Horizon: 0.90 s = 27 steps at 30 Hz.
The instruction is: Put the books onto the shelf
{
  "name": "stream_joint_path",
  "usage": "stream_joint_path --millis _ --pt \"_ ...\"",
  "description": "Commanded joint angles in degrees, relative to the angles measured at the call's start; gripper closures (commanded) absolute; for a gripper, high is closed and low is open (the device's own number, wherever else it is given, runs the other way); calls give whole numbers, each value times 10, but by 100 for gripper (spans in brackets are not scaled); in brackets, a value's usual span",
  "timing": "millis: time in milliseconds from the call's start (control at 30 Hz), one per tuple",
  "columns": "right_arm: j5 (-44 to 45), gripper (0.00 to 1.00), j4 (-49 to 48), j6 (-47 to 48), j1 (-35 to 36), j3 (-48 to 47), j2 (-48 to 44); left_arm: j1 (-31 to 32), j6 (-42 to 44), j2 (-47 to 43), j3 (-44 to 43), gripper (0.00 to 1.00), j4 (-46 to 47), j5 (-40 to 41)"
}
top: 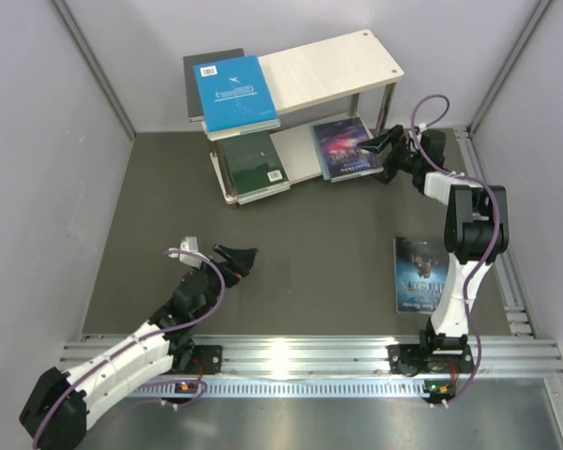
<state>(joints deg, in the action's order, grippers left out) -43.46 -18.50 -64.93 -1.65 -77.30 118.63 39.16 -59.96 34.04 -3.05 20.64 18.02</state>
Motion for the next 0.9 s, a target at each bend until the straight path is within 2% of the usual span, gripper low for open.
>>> stream_joint_path --millis 0,400,600,733,867 --pt "-16 0 69 47 -2 14 -30 -1 9 1 59 3 39 -4" --pt "-32 0 125 106 1 58 -67 0 8 7 58 3 42 -5" --pt "-40 0 111 91 2 59 -54 0 7 7 59 3 42 -6" --pt "-36 16 79 70 2 54 -52 0 6 7 59 3 42 -6" --pt "-35 39 70 60 2 20 -26 0 6 8 58 3 43 -5"
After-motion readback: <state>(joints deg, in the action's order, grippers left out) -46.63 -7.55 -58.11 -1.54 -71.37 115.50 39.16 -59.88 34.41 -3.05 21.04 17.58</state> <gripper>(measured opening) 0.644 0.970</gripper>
